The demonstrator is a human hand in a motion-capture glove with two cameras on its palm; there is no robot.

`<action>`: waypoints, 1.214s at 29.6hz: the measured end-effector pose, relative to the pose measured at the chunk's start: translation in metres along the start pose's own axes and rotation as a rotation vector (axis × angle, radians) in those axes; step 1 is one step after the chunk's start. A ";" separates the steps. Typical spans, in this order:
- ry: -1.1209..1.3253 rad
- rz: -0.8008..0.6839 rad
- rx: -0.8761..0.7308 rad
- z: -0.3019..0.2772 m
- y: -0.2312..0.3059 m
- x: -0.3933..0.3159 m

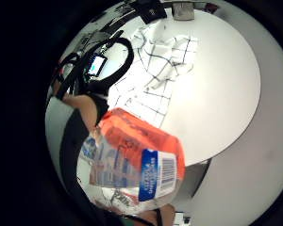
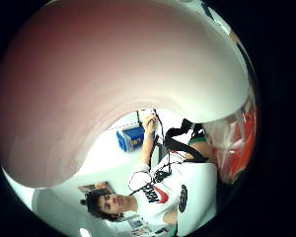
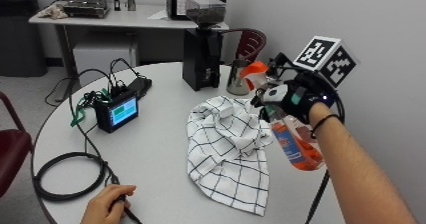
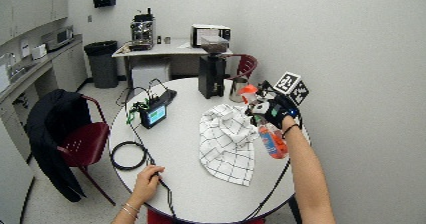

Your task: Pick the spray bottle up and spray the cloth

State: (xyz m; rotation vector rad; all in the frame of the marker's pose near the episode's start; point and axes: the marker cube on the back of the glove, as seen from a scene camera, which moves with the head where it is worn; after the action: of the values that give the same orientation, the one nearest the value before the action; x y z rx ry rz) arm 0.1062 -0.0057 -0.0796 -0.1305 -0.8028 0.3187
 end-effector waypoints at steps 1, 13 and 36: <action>0.005 0.006 -0.011 0.006 0.000 0.001; 0.020 -0.001 0.011 0.016 -0.001 0.011; -0.450 -0.439 0.059 0.165 -0.054 -0.093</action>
State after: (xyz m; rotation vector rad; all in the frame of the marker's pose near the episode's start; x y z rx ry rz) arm -0.0617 -0.0878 -0.0167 0.1805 -1.2380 -0.0504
